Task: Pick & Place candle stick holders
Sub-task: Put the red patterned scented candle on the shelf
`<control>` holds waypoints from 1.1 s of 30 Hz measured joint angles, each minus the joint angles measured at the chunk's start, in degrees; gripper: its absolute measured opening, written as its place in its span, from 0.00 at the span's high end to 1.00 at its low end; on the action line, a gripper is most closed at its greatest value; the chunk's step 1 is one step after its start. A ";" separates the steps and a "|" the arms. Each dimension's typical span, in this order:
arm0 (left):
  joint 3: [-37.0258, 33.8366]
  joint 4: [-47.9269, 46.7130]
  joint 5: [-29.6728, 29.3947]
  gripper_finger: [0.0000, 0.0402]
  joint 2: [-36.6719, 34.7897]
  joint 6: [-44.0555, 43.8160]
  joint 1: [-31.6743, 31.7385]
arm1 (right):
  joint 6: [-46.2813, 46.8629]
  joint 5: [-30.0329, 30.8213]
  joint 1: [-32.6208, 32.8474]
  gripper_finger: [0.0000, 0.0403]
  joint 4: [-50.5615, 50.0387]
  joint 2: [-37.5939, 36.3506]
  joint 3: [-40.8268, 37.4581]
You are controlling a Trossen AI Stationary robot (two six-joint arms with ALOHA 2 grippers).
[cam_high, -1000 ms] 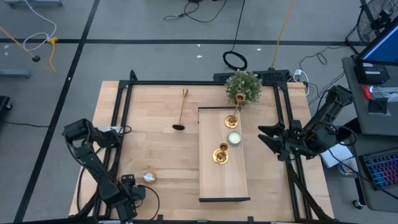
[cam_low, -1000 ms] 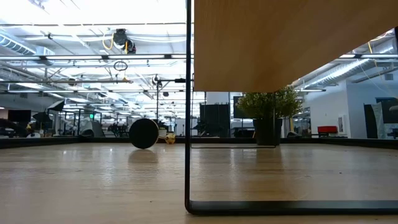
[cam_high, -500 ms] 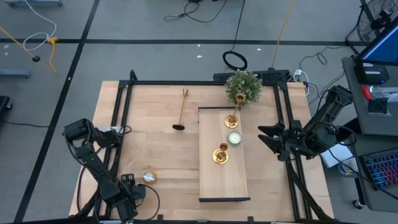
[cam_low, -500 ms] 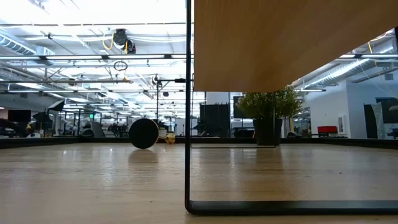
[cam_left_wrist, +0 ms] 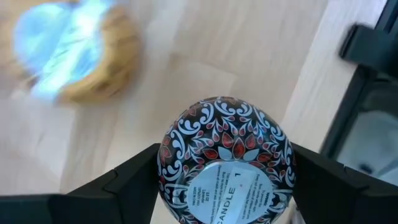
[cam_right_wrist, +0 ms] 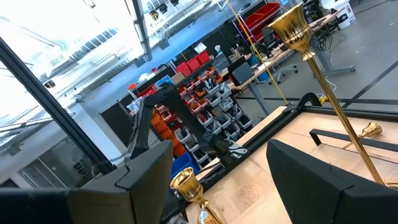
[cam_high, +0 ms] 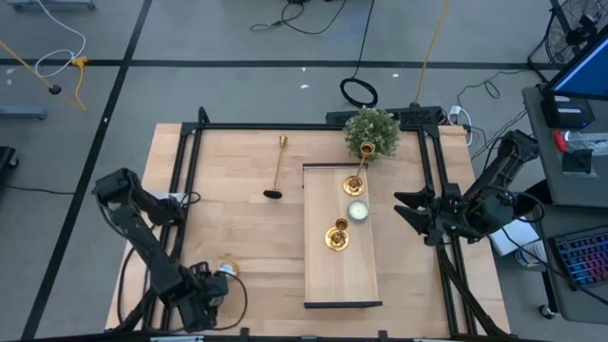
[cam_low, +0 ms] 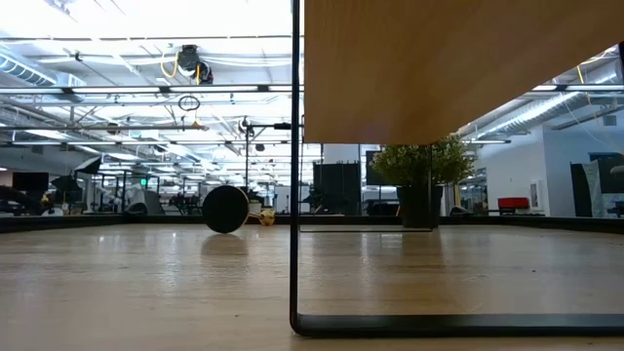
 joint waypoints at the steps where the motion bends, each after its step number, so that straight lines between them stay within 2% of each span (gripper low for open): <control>1: 0.00 -0.43 -0.97 0.26 -1.59 -1.39 -0.02 | 0.00 0.00 -0.02 0.37 0.05 0.02 0.00; 5: 0.04 -0.62 -7.22 0.26 -9.83 -6.68 0.27 | 0.00 -0.02 -0.02 0.37 1.07 0.02 0.00; 12: 0.04 2.02 -23.62 0.26 -23.09 -10.74 3.49 | 0.00 -0.20 0.00 0.37 3.89 0.02 0.00; 16: 0.04 11.45 -34.26 0.26 -28.55 -6.61 6.84 | 0.00 -0.24 -0.01 0.37 6.23 0.02 0.00; 19: 0.08 24.77 -38.97 0.26 -30.85 2.74 10.11 | 0.41 -2.16 -0.01 0.37 9.26 -0.01 0.00; 22: 0.15 40.46 -40.48 0.26 -31.46 14.81 13.90 | 0.71 -7.67 0.01 0.37 13.78 -0.01 0.00; 26: 0.19 57.51 -39.13 0.26 -30.07 27.23 18.46 | 3.69 -14.80 0.01 0.37 17.92 -0.01 0.00; 29: 0.20 63.85 -36.88 0.26 -28.13 30.27 21.75 | 4.67 -19.07 0.00 0.37 19.98 0.02 0.00; 33: 0.20 69.28 -33.71 0.26 -24.25 29.40 25.53 | -0.56 -21.62 0.03 0.37 20.52 0.05 0.00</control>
